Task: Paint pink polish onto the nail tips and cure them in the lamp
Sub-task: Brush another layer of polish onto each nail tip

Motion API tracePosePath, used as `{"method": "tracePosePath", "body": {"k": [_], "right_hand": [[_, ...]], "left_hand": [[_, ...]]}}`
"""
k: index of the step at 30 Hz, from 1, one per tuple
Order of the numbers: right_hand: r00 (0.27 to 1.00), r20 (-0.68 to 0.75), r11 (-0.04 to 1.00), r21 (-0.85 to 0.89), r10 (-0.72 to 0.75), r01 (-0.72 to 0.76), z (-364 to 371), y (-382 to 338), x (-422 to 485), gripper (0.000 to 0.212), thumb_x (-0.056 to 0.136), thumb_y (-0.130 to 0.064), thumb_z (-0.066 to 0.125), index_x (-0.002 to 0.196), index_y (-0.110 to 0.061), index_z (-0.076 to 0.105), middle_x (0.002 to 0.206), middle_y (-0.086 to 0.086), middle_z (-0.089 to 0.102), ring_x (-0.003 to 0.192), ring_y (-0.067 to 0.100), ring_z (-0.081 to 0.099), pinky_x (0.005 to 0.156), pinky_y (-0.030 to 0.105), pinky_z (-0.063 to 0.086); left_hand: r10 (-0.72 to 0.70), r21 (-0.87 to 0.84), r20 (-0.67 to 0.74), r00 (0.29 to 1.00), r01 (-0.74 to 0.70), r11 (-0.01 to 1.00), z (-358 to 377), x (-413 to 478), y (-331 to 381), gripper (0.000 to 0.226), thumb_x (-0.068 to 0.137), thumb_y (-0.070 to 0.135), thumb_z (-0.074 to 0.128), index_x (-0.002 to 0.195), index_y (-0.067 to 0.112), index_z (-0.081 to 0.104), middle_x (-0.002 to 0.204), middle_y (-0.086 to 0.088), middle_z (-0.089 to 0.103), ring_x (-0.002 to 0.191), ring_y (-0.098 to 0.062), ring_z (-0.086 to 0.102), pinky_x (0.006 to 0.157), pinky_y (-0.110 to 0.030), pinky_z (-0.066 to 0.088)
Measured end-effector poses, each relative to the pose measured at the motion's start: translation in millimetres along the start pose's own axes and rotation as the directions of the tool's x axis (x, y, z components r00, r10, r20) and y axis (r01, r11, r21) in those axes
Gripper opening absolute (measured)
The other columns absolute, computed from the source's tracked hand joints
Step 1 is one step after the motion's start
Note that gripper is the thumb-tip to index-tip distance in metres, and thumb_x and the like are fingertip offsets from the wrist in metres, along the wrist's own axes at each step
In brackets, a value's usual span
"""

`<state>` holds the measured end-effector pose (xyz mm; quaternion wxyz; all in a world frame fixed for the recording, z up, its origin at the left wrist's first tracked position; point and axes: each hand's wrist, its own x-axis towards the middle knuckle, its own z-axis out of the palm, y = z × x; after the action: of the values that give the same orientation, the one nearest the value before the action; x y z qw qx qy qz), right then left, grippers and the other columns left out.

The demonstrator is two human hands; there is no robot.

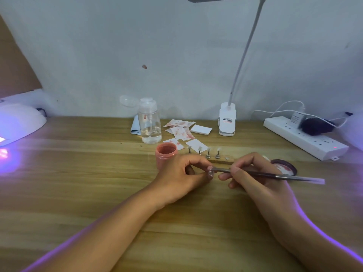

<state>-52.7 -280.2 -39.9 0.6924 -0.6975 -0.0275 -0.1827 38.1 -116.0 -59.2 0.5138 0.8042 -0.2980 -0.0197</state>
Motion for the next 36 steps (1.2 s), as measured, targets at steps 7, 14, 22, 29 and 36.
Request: {"method": "tracePosePath", "body": {"k": [7,14,22,29,36], "right_hand": [[0.999,-0.038,1.000,-0.005,0.001,-0.001,-1,1,0,0.007,0.089,0.002,0.059,0.083,0.005,0.056,0.071,0.015,0.071,0.063,0.013,0.063,0.063,0.022,0.053],[0.999,-0.032,0.998,-0.063,-0.030,0.028,-1,2,-1,0.008,0.089,0.002,0.058,0.082,-0.001,0.058,0.068,0.012,0.070,0.060,0.011,0.060,0.060,0.021,0.050],[0.931,0.079,0.896,-0.254,-0.357,0.365,11,-10,-9,0.008,0.085,-0.019,0.067,0.089,-0.015,0.061,0.076,-0.002,0.068,0.071,0.019,0.063,0.065,0.029,0.052],[0.978,0.184,0.969,-0.205,-0.100,0.138,41,-30,27,0.007,0.090,-0.015,0.059,0.091,-0.022,0.059,0.073,0.002,0.073,0.060,0.004,0.062,0.056,0.023,0.050],[0.978,0.194,0.723,-0.666,-0.072,0.185,82,-28,75,0.020,0.081,-0.028,0.069,0.062,-0.031,0.060,0.051,-0.014,0.061,0.058,0.003,0.057,0.057,0.022,0.037]], "left_hand": [[0.021,-0.023,0.000,1.000,-0.021,1.000,0,0,-2,0.016,0.086,0.018,0.075,0.085,0.033,0.073,0.072,0.027,0.065,0.050,0.003,0.039,0.049,-0.010,0.029],[0.029,-0.019,-0.001,1.000,-0.029,0.999,-1,-1,0,0.015,0.087,0.019,0.073,0.083,0.033,0.072,0.063,0.029,0.061,0.048,0.002,0.038,0.047,-0.008,0.027],[0.029,0.017,-0.032,0.999,-0.029,0.999,-3,-1,0,0.015,0.085,0.016,0.076,0.085,0.030,0.075,0.076,0.027,0.069,0.049,0.004,0.042,0.051,-0.008,0.029],[0.052,0.130,-0.008,0.999,-0.050,0.990,-4,-3,4,0.026,0.084,0.016,0.071,0.075,0.039,0.064,0.063,0.031,0.059,0.058,0.008,0.051,0.055,-0.009,0.033],[0.082,0.201,-0.065,0.995,-0.067,0.977,3,-1,0,0.037,0.082,0.020,0.076,0.062,0.042,0.053,0.059,0.036,0.057,0.057,0.013,0.053,0.053,-0.004,0.030]]}}
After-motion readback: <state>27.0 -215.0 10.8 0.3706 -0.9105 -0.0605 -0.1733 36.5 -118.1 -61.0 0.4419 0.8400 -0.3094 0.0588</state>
